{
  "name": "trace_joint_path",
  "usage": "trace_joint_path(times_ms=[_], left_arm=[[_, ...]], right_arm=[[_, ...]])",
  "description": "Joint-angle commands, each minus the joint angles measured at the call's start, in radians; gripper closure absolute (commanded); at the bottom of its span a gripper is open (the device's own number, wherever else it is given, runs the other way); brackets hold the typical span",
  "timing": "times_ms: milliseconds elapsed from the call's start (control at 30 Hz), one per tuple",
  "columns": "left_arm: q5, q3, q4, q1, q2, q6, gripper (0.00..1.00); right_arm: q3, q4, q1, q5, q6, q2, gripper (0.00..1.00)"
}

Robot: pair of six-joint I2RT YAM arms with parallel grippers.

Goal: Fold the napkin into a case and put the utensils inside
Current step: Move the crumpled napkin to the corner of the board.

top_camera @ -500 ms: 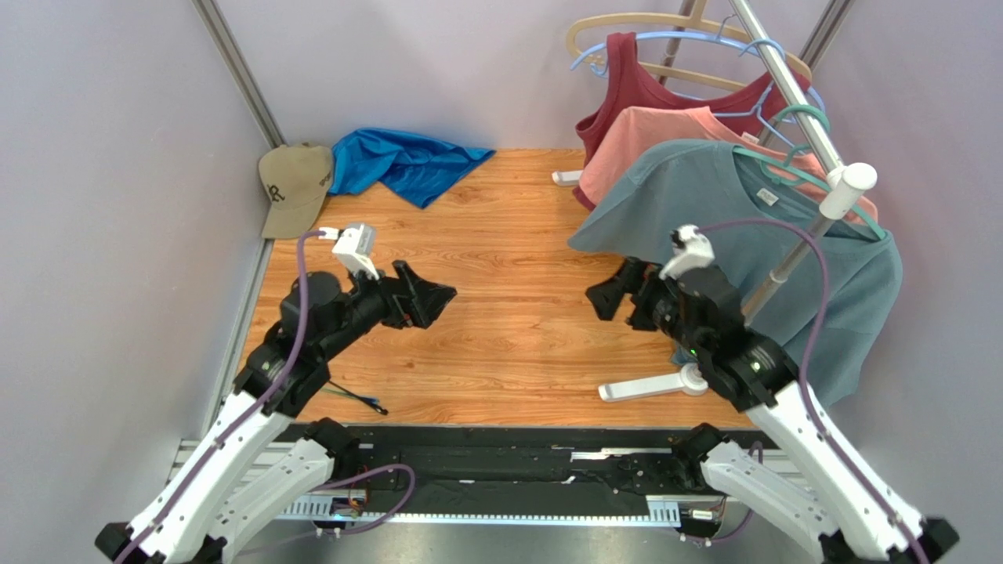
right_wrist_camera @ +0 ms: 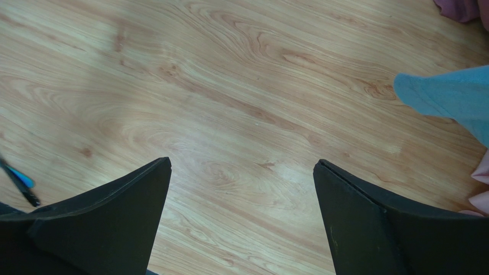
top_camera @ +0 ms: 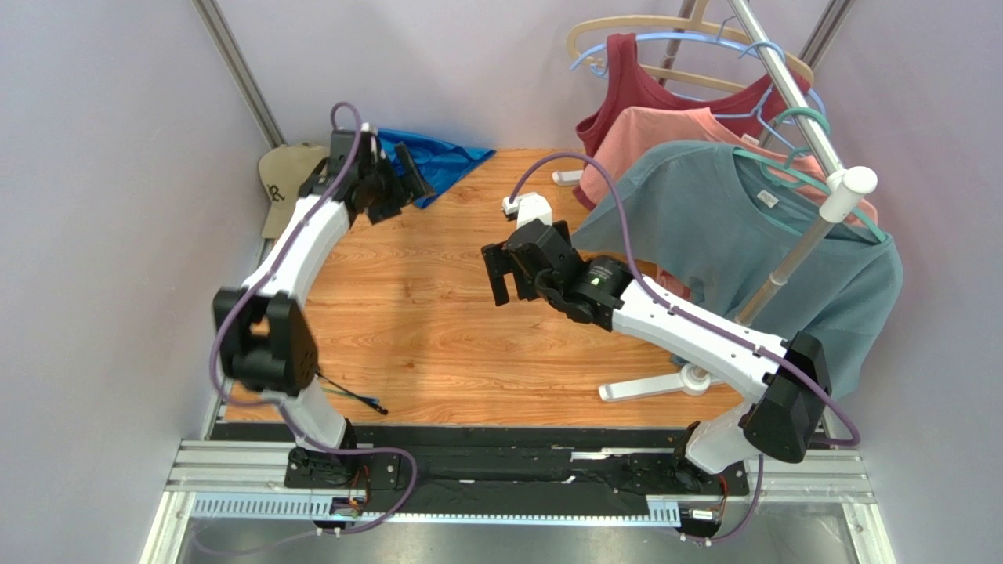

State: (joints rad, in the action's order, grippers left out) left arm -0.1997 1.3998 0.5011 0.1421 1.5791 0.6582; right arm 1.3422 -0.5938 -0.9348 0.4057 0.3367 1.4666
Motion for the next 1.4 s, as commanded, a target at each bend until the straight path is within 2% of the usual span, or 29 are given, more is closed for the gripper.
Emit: trace_joint_path(times_ms=[0,100,167,267,467,567,633,700,767,800,833,867,933,967,1033,1100,1133,1167,1233,1267,1367], left_arm=[[0.104,0.362,0.15,-0.001,0.329,-0.085,0.07],[0.143,0.538,0.172,-0.006,0.531,-0.062,0.06],[0.14,0.597,0.163,-0.025,0.635,-0.006,0.07],[0.109,0.625,0.096,-0.047,0.711,0.112,0.11],[0.186,0.628,0.019,-0.058,0.804,0.311,0.14],[0.169,0.616,-0.025,-0.076,0.848,0.4,0.17],[0.151,0.616,-0.052,-0.087,0.884,0.452,0.23],[0.131,0.671,-0.059,-0.087,0.909,0.44,0.32],[0.115,0.72,-0.036,-0.087,0.941,0.465,0.34],[0.108,0.728,-0.042,-0.087,0.949,0.472,0.38],[0.083,0.735,-0.048,-0.087,0.96,0.468,0.46],[0.071,0.752,-0.052,-0.087,0.964,0.457,0.67],[0.031,0.746,-0.053,-0.087,0.952,0.413,0.88],[0.016,0.714,-0.061,-0.082,0.941,0.397,1.0],[-0.015,0.644,-0.079,-0.075,0.862,0.351,1.0],[-0.012,0.44,-0.113,-0.052,0.767,0.325,1.0],[-0.012,0.351,-0.186,-0.039,0.652,0.325,1.0],[-0.018,0.168,-0.226,-0.027,0.591,0.328,1.0],[-0.026,0.009,-0.275,0.008,0.433,0.35,1.0],[-0.03,-0.109,-0.268,0.017,0.388,0.354,1.0],[-0.035,-0.311,-0.246,0.079,0.228,0.366,1.0]], right_arm=[[0.032,-0.003,0.002,0.065,-0.057,-0.021,0.0],[-0.032,0.011,0.005,0.062,-0.053,-0.081,0.0],[-0.096,0.025,0.01,0.055,-0.05,-0.118,0.0],[-0.171,0.048,0.013,0.05,-0.045,-0.187,0.0],[-0.253,0.092,0.021,0.05,-0.062,-0.285,0.0],[-0.27,0.101,0.021,0.051,-0.077,-0.31,0.0],[-0.278,0.104,0.022,0.056,-0.082,-0.319,0.0],[-0.281,0.106,0.022,0.059,-0.09,-0.327,0.0],[-0.285,0.112,0.024,0.068,-0.094,-0.319,0.0],[-0.284,0.114,0.025,0.07,-0.099,-0.315,0.0],[-0.276,0.112,0.025,0.071,-0.1,-0.307,0.0],[-0.27,0.106,0.025,0.073,-0.103,-0.298,0.0],[-0.255,0.103,0.03,0.082,-0.107,-0.27,0.0],[-0.236,0.101,0.034,0.084,-0.107,-0.256,0.0],[-0.201,0.092,0.062,0.07,-0.104,-0.198,0.0],[-0.125,0.062,0.086,0.047,-0.105,-0.152,0.0],[-0.098,0.054,0.111,0.021,-0.108,-0.105,0.0],[-0.037,0.039,0.122,0.01,-0.11,-0.076,0.0],[0.012,0.037,0.151,-0.016,-0.119,-0.007,0.0],[0.032,0.046,0.159,-0.022,-0.123,0.015,0.0],[0.1,0.075,0.171,-0.039,-0.156,0.104,0.0]])
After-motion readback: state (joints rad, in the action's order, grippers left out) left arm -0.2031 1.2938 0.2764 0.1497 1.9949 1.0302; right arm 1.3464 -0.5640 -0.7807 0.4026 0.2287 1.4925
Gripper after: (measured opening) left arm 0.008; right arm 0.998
